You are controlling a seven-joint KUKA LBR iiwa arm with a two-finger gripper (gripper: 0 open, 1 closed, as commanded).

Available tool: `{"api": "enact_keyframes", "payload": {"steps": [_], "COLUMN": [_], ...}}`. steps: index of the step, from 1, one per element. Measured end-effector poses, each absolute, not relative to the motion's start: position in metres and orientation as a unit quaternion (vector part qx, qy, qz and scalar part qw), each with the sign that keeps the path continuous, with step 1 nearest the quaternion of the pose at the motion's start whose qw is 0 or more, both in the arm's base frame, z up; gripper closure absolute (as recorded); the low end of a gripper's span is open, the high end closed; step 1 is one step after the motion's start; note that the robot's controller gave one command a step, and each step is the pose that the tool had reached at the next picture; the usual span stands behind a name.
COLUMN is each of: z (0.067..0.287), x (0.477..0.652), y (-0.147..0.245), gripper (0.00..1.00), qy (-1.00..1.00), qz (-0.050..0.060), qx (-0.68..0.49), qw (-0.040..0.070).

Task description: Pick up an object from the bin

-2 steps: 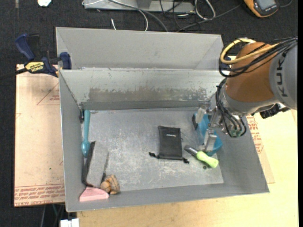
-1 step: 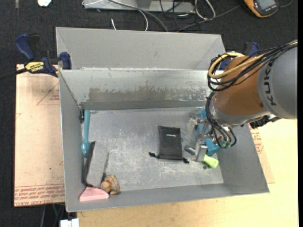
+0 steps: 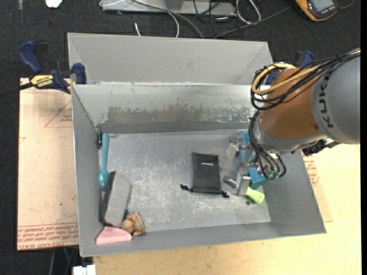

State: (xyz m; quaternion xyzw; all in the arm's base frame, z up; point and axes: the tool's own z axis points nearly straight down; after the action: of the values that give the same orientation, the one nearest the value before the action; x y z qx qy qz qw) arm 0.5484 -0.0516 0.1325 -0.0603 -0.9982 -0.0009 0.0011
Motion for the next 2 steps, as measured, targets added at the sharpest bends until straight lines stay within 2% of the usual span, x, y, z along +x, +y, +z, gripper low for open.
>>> {"api": "enact_keyframes", "payload": {"steps": [1,2], "z": [0.181,0.147], "x": [0.519,0.528], "y": [-0.034,-0.031], "gripper": [0.00,0.00], "qy": [-1.000,-1.000], "qz": [-0.001,-0.001], "qx": [0.021,-0.002], "qw": [0.001,-0.002]}}
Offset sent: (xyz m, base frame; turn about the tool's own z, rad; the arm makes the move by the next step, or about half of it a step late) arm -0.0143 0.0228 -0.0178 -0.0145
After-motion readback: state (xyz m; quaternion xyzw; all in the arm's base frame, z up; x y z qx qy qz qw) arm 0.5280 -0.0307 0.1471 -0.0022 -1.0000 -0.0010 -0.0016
